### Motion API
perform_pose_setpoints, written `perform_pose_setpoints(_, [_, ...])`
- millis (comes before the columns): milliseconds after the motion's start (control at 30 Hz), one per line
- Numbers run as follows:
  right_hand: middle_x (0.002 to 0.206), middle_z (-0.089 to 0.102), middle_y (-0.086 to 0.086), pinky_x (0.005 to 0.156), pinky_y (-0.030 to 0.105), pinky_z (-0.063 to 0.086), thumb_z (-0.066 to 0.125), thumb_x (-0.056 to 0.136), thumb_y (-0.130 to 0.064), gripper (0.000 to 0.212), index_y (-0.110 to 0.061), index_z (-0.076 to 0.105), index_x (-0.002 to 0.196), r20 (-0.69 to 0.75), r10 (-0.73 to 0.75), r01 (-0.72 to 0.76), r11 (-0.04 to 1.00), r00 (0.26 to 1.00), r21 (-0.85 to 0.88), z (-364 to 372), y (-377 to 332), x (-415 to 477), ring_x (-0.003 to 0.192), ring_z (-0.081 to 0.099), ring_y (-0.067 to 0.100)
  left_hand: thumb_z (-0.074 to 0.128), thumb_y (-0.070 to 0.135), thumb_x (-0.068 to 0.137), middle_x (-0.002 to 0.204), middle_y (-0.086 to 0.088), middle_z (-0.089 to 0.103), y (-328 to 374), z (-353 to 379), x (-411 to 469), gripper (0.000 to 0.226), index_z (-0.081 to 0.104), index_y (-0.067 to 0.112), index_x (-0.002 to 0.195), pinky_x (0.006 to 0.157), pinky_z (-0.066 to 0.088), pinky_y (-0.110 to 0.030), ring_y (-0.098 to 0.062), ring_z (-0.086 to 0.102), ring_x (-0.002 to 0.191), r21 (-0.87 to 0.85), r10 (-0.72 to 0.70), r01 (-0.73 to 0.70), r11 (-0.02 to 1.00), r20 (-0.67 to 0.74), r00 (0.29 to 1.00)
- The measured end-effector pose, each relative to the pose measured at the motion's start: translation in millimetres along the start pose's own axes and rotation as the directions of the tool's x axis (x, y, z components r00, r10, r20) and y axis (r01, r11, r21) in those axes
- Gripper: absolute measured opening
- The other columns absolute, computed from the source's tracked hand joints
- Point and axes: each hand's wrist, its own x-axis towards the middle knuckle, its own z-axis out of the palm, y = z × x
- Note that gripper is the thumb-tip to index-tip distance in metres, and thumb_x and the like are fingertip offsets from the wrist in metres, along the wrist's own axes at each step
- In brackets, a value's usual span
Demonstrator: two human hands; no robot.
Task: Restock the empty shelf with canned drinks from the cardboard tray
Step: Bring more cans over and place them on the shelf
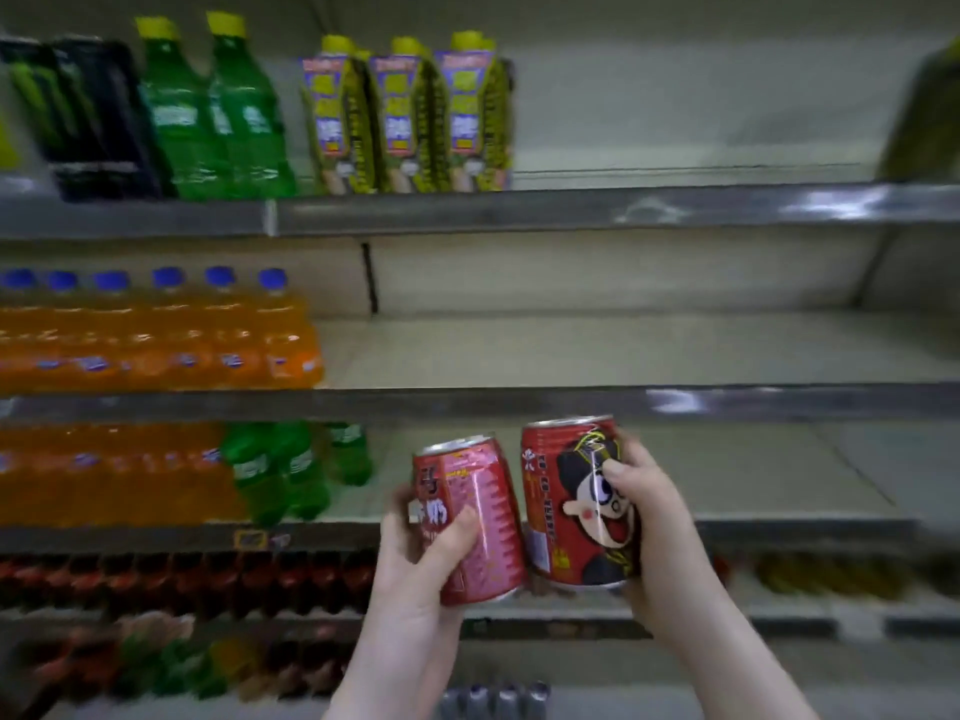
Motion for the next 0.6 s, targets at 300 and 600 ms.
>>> perform_pose_setpoints(300, [0.086,0.074,0.001,0.057,0.024,0.054,0.065,0.058,-0.027,0.042,-0.025,0.062,0.101,-0.346,-0.232,0.163,0.962,0.909,-0.218,-89,-37,-110,0.075,0.071,0.015,0.085,0.028,0.03,0.092,-0.01,0.073,-72,84,-36,0.092,0.057,0.009,0.115,0.064,0.057,-0.038,-0.025,0.071,0.079,0.173,-0.268,0.223,0.959,0.312,0.911])
perform_pose_setpoints(600, [0.092,0.073,-0.008,0.061,0.023,0.055,0.072,0.051,-0.036,0.056,-0.031,0.059,0.106,-0.549,-0.375,0.228,0.92,0.747,-0.319,-221,-86,-227,0.084,0.071,0.013,0.088,0.031,0.032,0.099,-0.005,0.07,-171,212,-111,0.084,0.056,0.02,0.108,0.069,0.058,-0.029,-0.016,0.07,0.085,0.439,-0.257,0.021,0.898,0.486,0.835])
